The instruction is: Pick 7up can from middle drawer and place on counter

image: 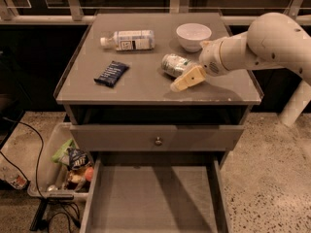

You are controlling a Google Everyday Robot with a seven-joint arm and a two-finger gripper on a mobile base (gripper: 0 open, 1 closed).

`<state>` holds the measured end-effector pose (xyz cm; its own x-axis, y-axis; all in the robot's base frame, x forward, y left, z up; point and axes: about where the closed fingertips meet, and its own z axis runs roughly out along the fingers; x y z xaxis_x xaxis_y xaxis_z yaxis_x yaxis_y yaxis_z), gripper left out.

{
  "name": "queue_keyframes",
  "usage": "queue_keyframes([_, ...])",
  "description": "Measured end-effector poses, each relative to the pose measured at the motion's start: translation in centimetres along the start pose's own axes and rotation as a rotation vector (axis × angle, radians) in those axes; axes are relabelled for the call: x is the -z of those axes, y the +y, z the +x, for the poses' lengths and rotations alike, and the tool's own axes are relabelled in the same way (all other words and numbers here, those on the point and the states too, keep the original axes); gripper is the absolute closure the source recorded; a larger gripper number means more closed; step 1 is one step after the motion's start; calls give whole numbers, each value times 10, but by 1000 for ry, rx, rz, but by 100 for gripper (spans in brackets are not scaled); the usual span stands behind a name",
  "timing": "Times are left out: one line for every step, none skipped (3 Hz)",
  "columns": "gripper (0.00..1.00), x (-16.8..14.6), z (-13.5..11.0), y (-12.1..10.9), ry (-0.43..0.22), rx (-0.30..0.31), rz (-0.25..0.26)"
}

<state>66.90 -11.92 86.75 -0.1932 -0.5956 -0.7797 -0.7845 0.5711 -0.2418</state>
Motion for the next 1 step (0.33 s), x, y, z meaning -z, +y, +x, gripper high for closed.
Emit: queue_keyframes([0, 0, 0, 0, 0, 0, 0])
